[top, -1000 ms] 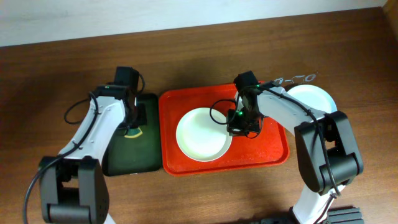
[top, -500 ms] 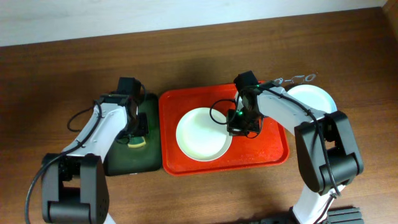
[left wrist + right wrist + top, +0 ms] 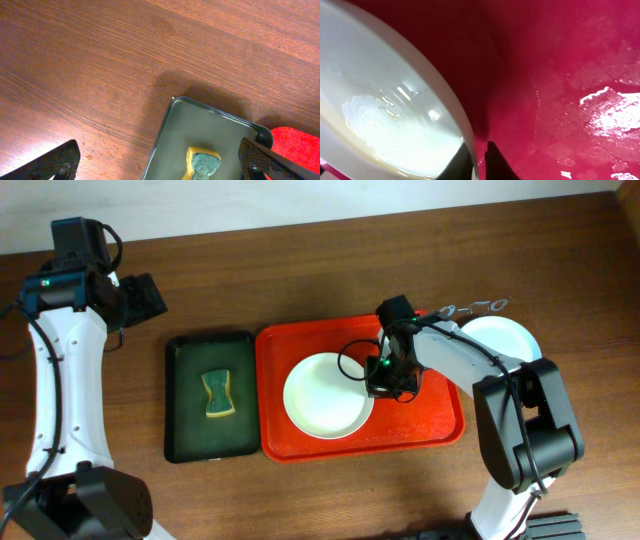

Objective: Clean dirty plates on tray and stack at the side

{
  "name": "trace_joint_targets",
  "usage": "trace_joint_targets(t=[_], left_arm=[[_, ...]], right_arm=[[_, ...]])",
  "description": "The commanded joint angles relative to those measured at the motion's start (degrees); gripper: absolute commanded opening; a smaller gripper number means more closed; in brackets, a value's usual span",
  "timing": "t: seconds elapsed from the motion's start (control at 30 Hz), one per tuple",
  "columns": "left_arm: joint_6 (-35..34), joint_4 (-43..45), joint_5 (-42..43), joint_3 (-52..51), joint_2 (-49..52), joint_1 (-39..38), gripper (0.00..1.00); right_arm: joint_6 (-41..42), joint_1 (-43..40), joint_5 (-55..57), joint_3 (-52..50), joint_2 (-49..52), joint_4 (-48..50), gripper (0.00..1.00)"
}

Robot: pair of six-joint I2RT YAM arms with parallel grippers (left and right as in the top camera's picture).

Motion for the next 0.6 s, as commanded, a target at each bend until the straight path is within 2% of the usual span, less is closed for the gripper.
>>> trace_joint_targets(t=[0.0, 0.43, 0.57], left_arm=[[-0.74, -0.11, -0.02, 0.61, -0.76, 0.13, 0.99], [-0.74, -0.09, -0.02, 0.61, -0.76, 0.13, 0.99], [-0.74, -0.09, -0.02, 0.61, -0.76, 0.13, 0.99]], right_arm=[[0.15, -0.11, 1.07, -0.9, -0.28, -0.11, 0.04], [0.63, -0.11, 1.03, -0.87, -0.28, -0.46, 0.04], [0.59, -2.01, -5.68, 1.57, -0.35, -3.65, 0.04]])
